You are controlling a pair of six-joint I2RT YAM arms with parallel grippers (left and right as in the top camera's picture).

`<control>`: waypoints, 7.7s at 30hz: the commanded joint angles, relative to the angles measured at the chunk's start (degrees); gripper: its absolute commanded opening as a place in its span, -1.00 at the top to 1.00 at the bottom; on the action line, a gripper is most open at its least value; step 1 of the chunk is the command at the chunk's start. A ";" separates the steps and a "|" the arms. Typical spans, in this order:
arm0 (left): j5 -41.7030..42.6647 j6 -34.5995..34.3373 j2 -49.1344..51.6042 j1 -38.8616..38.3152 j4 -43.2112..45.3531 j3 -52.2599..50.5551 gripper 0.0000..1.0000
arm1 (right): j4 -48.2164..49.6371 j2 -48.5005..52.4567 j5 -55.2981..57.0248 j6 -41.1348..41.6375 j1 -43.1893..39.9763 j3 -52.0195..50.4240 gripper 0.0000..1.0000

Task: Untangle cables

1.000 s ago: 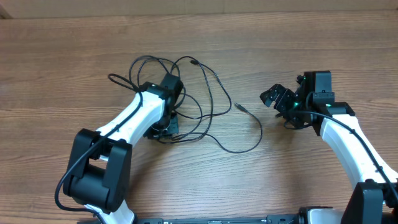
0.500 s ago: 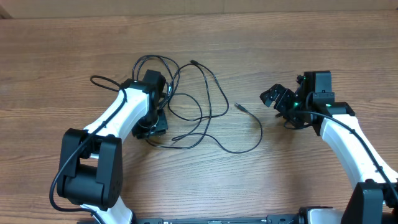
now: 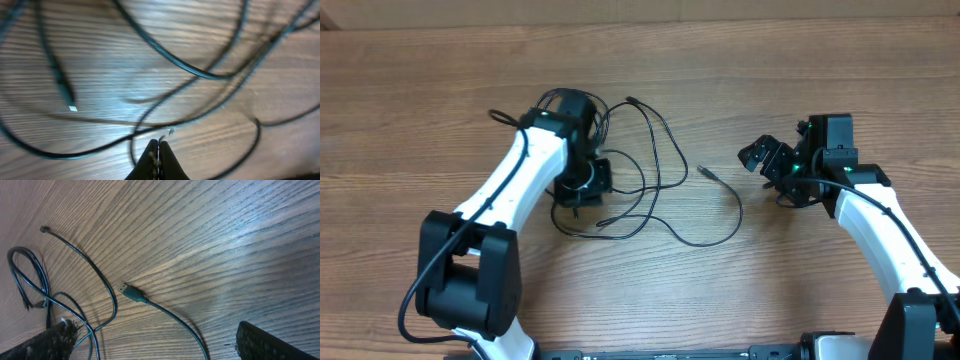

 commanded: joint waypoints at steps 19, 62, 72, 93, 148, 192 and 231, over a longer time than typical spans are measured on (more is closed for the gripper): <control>5.62 14.62 -0.02 -7.02 -2.60 0.81 0.53 | 0.15 -0.04 0.59 -0.26 0.28 1.22 -1.00; -21.51 -7.17 -0.11 -4.26 -7.37 -9.81 0.91 | 0.15 -0.02 0.59 -0.26 0.28 1.22 -1.00; -21.05 -7.43 -0.20 -4.26 -3.80 0.81 -0.18 | 0.15 -0.02 0.59 -0.26 0.28 1.22 -1.00; -21.05 -36.89 0.00 -4.11 16.11 -6.40 -0.01 | 0.15 -0.02 0.59 -0.26 0.28 1.22 -1.00; -13.66 -12.44 -5.44 -9.25 17.88 1.49 0.92 | 0.15 -0.04 0.59 -0.26 0.28 1.22 -1.00; -33.86 9.29 -26.64 -9.25 18.01 40.48 0.92 | 0.15 -0.02 0.59 -0.26 0.28 1.22 -1.00; -27.63 -1.77 -31.01 -3.89 4.81 44.78 0.92 | 0.15 -0.02 0.59 -0.26 0.28 1.22 -1.00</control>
